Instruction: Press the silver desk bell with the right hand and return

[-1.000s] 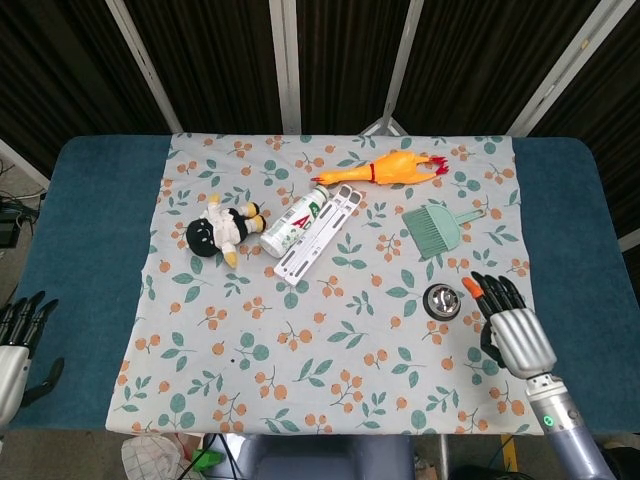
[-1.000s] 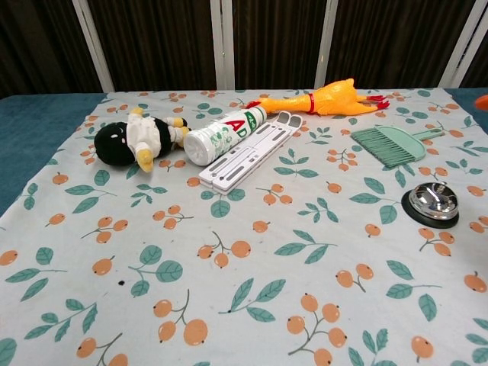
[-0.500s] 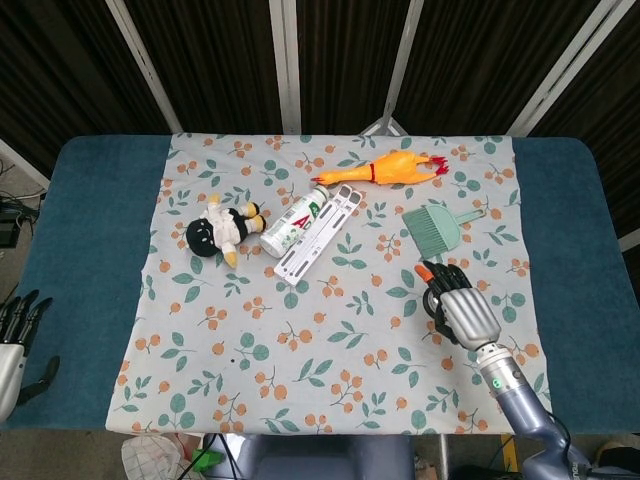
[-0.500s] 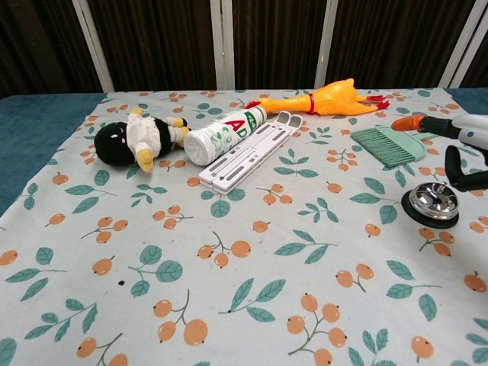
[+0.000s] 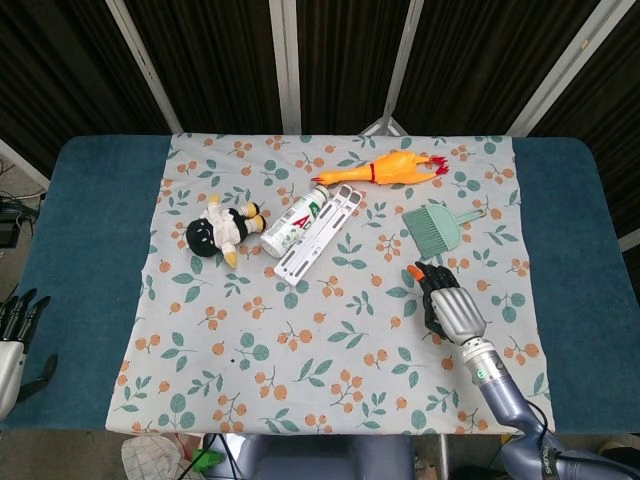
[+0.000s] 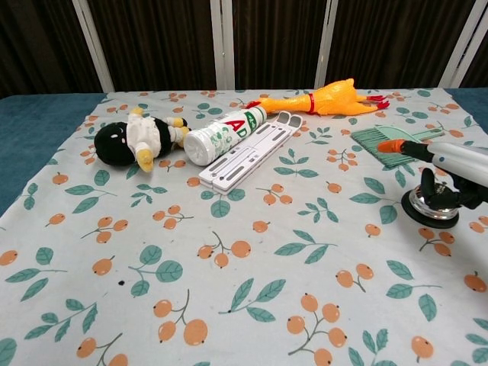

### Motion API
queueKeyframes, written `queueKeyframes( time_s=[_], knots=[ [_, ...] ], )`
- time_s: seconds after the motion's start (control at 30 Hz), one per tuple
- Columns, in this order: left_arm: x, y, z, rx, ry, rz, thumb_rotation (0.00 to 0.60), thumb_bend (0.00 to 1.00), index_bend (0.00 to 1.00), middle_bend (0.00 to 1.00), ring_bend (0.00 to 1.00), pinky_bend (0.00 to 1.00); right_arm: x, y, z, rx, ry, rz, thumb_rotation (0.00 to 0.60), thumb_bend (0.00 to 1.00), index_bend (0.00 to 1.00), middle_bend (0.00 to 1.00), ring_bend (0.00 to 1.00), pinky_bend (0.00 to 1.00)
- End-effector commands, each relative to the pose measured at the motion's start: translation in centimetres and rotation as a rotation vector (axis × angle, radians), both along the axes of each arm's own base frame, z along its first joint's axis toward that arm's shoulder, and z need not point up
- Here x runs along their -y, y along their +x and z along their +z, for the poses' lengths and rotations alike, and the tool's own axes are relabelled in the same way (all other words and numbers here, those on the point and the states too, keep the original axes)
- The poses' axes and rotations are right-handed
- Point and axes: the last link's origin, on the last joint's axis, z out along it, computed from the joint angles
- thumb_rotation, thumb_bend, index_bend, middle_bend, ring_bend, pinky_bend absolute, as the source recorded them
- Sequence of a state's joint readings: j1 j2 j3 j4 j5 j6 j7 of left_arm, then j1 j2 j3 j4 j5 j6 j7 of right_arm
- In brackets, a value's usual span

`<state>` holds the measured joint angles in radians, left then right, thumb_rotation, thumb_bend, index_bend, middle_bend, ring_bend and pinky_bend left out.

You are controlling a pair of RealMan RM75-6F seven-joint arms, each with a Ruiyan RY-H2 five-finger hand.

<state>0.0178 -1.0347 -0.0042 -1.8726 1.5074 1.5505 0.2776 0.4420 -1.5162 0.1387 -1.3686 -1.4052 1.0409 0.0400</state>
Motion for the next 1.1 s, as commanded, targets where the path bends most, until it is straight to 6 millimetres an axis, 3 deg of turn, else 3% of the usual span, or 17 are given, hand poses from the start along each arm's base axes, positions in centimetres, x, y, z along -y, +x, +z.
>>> queueKeyframes(
  time_s=[0.03, 0.5, 0.8, 0.93, 1.1],
  knots=[
    [0.0, 0.0, -0.1, -0.004, 0.000, 0.004, 0.600, 0.52, 0.10, 0.00, 0.00, 0.00, 0.0, -0.6, -0.8, 0.014, 0.013, -0.011, 0.600, 1.00, 0.00, 0.00, 0.00, 0.00],
    [-0.3, -0.1, -0.7, -0.021, -0.016, 0.019, 0.600, 0.53, 0.10, 0.00, 0.00, 0.00, 0.0, -2.4, -2.6, 0.026, 0.039, -0.025, 0.600, 1.00, 0.00, 0.00, 0.00, 0.00],
    [-0.3, 0.1, -0.9, -0.016, -0.028, 0.016, 0.600, 0.52, 0.10, 0.00, 0.00, 0.00, -0.5, -2.5, -3.5, 0.032, 0.053, -0.005, 0.600, 1.00, 0.00, 0.00, 0.00, 0.00],
    [-0.3, 0.0, -0.7, -0.012, -0.023, 0.017, 0.600, 0.52, 0.10, 0.00, 0.00, 0.00, 0.0, -2.0, -2.6, 0.026, 0.016, 0.029, 0.600, 1.00, 0.00, 0.00, 0.00, 0.00],
    [-0.2, 0.1, -0.5, -0.005, -0.018, 0.012, 0.600, 0.52, 0.10, 0.00, 0.00, 0.00, 1.1, -0.5, 0.8, 0.044, -0.089, 0.080, 0.600, 1.00, 0.00, 0.00, 0.00, 0.00]
  ],
)
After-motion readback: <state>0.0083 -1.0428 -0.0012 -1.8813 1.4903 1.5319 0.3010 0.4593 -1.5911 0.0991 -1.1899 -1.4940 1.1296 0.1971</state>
